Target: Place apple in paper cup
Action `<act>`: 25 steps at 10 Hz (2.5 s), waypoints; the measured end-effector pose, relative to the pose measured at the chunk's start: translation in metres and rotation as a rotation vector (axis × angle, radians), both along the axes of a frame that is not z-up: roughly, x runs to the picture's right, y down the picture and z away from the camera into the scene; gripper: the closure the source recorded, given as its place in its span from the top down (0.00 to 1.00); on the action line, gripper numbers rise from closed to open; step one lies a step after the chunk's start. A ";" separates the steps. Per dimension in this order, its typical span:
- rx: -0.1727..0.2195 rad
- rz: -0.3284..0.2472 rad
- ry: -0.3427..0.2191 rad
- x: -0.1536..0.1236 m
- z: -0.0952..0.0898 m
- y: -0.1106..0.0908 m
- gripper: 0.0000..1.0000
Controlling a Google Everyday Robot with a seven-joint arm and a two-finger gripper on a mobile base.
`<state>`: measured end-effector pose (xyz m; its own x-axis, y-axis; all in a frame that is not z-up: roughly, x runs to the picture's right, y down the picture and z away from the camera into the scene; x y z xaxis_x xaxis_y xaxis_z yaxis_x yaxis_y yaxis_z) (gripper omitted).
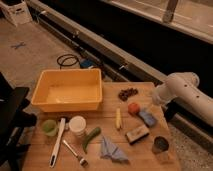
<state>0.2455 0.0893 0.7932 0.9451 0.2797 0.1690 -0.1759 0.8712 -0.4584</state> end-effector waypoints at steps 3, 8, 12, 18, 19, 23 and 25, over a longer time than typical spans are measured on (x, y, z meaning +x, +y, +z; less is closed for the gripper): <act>-0.028 -0.011 -0.032 -0.014 0.013 0.007 0.65; -0.103 -0.054 -0.105 -0.041 0.052 0.019 0.65; -0.150 -0.033 -0.164 -0.047 0.073 0.023 0.65; -0.190 0.025 -0.254 -0.055 0.088 0.036 0.38; -0.190 0.027 -0.257 -0.054 0.087 0.037 0.31; -0.133 0.051 -0.211 -0.046 0.065 0.021 0.00; -0.066 0.039 -0.212 -0.050 0.028 -0.008 0.00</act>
